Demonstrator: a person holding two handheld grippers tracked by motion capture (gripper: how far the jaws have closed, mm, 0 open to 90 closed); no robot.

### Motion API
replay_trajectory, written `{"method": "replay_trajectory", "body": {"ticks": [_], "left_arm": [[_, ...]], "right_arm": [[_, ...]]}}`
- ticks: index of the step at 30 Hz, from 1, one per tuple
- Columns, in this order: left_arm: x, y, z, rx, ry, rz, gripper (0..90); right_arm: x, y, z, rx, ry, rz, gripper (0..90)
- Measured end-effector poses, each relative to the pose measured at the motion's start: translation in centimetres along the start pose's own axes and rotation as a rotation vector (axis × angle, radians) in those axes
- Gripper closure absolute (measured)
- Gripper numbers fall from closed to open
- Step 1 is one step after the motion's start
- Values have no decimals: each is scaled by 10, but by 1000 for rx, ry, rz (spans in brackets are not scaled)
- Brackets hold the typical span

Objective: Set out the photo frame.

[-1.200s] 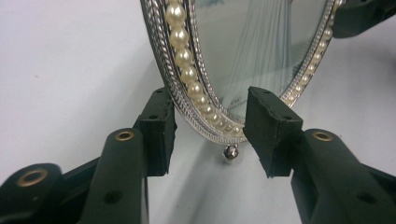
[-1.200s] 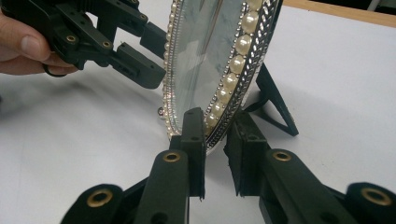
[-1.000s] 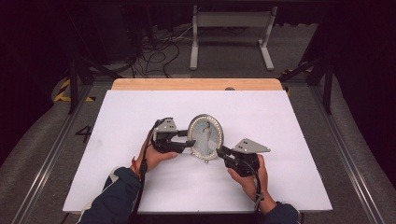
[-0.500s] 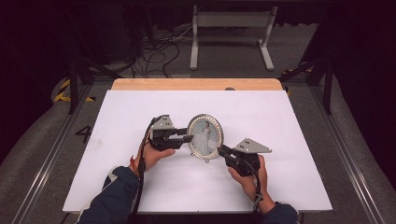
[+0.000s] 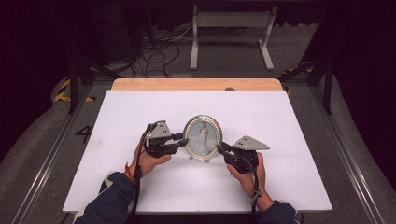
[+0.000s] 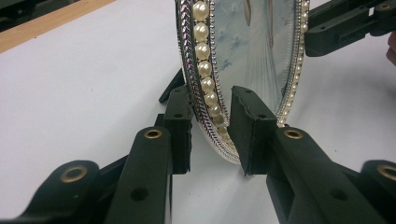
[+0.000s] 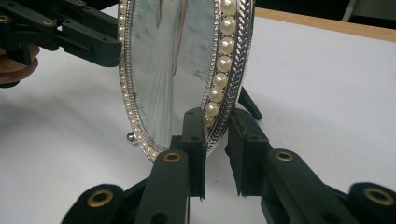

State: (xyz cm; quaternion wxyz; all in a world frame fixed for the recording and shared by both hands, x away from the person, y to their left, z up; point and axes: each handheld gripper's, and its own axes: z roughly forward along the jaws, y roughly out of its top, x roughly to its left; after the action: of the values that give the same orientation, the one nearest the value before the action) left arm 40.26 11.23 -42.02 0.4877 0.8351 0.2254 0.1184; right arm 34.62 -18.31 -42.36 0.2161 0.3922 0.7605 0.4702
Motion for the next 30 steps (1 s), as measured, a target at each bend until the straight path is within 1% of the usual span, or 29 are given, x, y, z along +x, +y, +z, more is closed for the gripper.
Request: {"method": "replay_trajectory", "body": {"ticks": [2,3,4,6,9,11,12,13,14,16,21,23,27,30], "left_arm": [[-1,0,-2,5,7,-1,715],[-2,-1,-3,3,2,-3,728],[-3,-1,-4,6,7,-9,731],[-4,0,-5,15,14,-7,732],[-6,-1,-7,21,13,-8,736],[-7,-1,-8,25,17,5,736],[-9,-1,-8,30,30,24,734],[-11,-1,-8,34,36,32,729],[-11,-1,-8,34,36,32,727],[-12,-2,-8,41,47,44,724],[-14,-3,-6,58,62,67,721],[-13,-3,-6,55,62,65,718],[-13,-3,-6,47,62,70,720],[-15,-3,-6,49,73,83,716]], "right_arm": [[0,0,1,-1,-3,2,770],[0,0,1,0,-4,1,769],[-1,1,2,1,-6,-1,768],[-1,1,2,2,-6,-3,768],[-1,2,3,2,-7,-9,766],[-1,2,4,3,-7,-15,766],[-1,2,4,3,-9,-17,764],[0,3,5,4,-15,-25,761],[0,3,5,4,-15,-25,761],[2,4,5,9,-25,-50,758],[2,4,5,10,-24,-54,760],[2,4,5,12,-23,-58,761],[3,4,4,20,-34,-87,759],[5,3,4,22,-58,-123,760]]}}
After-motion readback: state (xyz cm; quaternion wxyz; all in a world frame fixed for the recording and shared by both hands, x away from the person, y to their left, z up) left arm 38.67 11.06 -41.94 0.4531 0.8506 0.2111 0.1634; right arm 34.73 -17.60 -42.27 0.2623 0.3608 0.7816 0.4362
